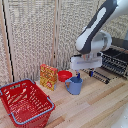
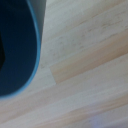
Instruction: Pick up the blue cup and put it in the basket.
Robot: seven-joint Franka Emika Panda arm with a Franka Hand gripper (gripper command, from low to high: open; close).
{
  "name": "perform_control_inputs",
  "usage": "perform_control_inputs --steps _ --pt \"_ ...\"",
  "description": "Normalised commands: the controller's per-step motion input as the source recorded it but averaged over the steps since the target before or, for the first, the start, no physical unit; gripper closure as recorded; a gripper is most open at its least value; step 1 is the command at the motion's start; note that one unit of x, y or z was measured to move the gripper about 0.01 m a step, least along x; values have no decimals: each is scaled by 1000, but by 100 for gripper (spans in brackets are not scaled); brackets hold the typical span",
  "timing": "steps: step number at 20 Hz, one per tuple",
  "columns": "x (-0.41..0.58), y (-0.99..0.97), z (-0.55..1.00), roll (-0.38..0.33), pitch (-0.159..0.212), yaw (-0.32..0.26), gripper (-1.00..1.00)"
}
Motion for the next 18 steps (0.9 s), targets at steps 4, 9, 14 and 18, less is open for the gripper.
perform_control_inputs --steps 4,9,14,18 --pt "11 102 -386 -95 16 67 100" --pt "5 57 -99 -32 30 18 100" --pt "-19 2 0 0 -1 -38 100" --pt "-19 0 62 0 -40 -50 100"
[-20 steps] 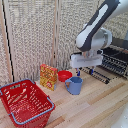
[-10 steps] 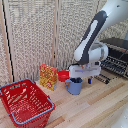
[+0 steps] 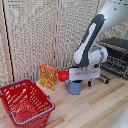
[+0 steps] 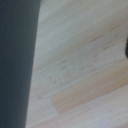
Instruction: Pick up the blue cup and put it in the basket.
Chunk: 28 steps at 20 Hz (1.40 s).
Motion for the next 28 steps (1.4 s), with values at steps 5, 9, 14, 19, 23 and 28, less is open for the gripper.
perform_control_inputs --steps 5,9,14,19,23,28 --pt "0 1 135 8 -18 -18 100" --pt "0 11 270 59 -3 -59 100" --pt "2 0 469 99 0 -90 100" --pt "209 -45 825 112 0 -91 100" --pt "414 -13 915 61 0 -79 100" --pt "480 217 971 14 11 -48 100"
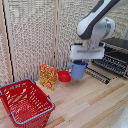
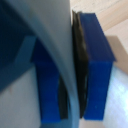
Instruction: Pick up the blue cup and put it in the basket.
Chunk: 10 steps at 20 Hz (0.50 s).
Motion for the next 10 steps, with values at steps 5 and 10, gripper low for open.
perform_control_inputs --steps 5,10 --pt "327 747 845 0 54 -2 100" --pt "186 886 689 0 114 15 100"
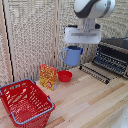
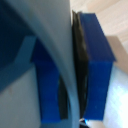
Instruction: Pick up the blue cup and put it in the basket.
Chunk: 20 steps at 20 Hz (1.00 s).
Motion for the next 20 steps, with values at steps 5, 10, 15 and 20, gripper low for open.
perform_control_inputs --steps 5,10,15,20 --pt "104 940 461 0 106 9 100" --pt "109 971 282 0 67 2 100" --pt "133 983 138 0 30 0 100" --pt "140 993 1 -18 1 0 100"
